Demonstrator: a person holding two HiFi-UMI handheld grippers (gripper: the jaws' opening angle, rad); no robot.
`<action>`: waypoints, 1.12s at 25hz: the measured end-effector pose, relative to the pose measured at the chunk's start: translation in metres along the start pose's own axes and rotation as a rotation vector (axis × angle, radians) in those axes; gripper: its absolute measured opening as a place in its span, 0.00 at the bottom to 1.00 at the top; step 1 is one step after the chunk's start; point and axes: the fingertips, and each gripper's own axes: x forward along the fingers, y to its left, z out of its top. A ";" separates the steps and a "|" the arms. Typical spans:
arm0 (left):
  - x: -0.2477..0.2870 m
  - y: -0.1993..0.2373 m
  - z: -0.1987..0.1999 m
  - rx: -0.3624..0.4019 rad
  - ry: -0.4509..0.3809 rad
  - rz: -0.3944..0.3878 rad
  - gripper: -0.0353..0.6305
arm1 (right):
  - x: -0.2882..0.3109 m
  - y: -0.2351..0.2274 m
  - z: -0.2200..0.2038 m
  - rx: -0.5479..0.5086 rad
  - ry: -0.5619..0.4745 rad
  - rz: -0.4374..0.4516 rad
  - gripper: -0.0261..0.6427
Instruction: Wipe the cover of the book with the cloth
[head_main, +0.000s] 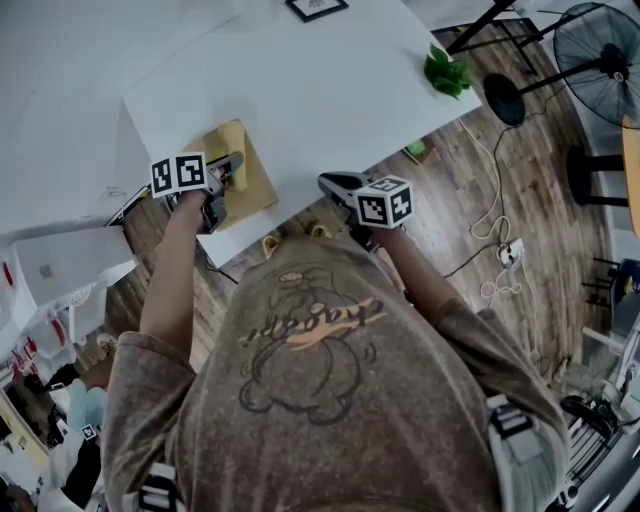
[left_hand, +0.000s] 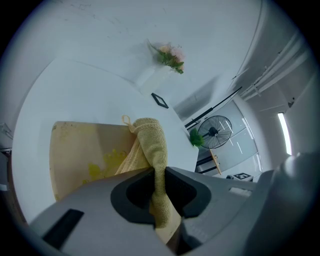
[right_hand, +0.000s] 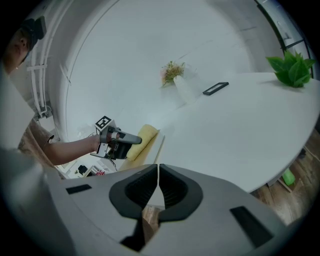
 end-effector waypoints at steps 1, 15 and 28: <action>0.001 -0.003 -0.003 0.005 0.007 -0.004 0.13 | -0.002 -0.002 0.000 0.004 -0.001 -0.004 0.06; 0.009 -0.040 -0.064 0.033 0.091 -0.099 0.13 | -0.005 0.000 0.004 -0.003 -0.008 0.003 0.05; 0.014 -0.096 -0.105 0.091 0.122 -0.244 0.13 | -0.035 0.014 0.039 -0.083 -0.066 -0.018 0.04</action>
